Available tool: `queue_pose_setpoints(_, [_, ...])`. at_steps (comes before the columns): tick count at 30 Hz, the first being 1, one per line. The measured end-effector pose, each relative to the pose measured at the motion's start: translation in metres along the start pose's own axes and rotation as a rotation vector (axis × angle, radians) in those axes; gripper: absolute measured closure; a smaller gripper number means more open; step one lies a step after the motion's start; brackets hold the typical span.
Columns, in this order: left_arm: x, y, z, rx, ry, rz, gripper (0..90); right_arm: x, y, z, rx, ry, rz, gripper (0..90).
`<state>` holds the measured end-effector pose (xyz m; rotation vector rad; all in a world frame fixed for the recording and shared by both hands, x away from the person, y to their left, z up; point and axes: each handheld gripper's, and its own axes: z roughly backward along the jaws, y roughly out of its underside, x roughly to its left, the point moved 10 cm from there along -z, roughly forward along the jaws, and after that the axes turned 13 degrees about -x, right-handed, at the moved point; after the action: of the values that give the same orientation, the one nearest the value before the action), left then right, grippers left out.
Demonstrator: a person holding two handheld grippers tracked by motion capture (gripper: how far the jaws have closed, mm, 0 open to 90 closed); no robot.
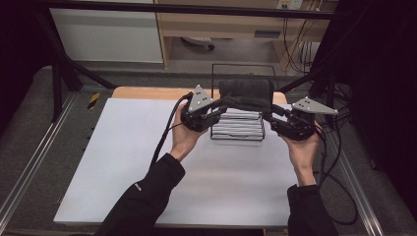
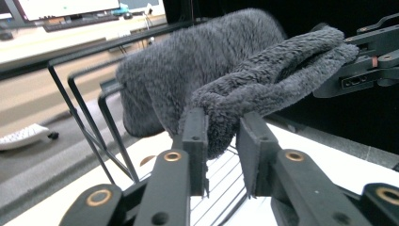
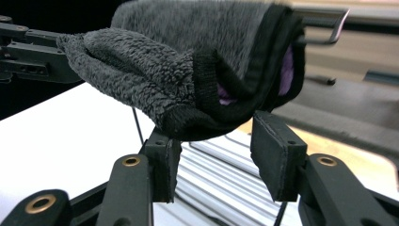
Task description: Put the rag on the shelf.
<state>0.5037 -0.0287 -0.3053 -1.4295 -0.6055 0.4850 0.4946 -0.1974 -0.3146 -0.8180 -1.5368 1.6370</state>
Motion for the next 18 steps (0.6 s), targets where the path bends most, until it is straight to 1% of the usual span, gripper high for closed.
queue_pose_setpoints(2, [0.001,0.005,-0.001,0.018,-0.002,0.003,70.4,0.0,0.006,-0.001,0.018,-0.004,-0.012,55.6])
queue_pose_setpoints(4, [0.002,0.011,-0.001,0.034,-0.008,0.007,67.1,0.001,0.011,-0.002,0.035,-0.017,-0.026,59.4])
queue_pose_setpoints(6, [0.002,0.018,-0.001,0.05,-0.006,0.023,63.5,0.002,0.015,-0.003,0.05,-0.021,-0.038,64.0])
queue_pose_setpoints(11, [0.004,0.036,-0.003,0.084,-0.01,0.047,61.1,0.004,0.023,-0.003,0.084,-0.04,-0.067,70.8])
queue_pose_setpoints(14, [0.004,0.045,-0.005,0.106,-0.01,0.066,59.8,0.005,0.029,-0.005,0.097,-0.037,-0.069,69.4])
queue_pose_setpoints(15, [0.004,0.048,-0.006,0.114,-0.013,0.066,59.4,0.004,0.031,-0.005,0.096,-0.034,-0.065,68.6])
queue_pose_setpoints(17, [0.005,0.054,-0.007,0.128,-0.018,0.079,58.7,0.002,0.036,-0.006,0.096,-0.025,-0.062,66.6])
queue_pose_setpoints(18, [0.006,0.057,-0.008,0.134,-0.024,0.092,58.4,0.001,0.038,-0.007,0.094,-0.021,-0.058,64.6])
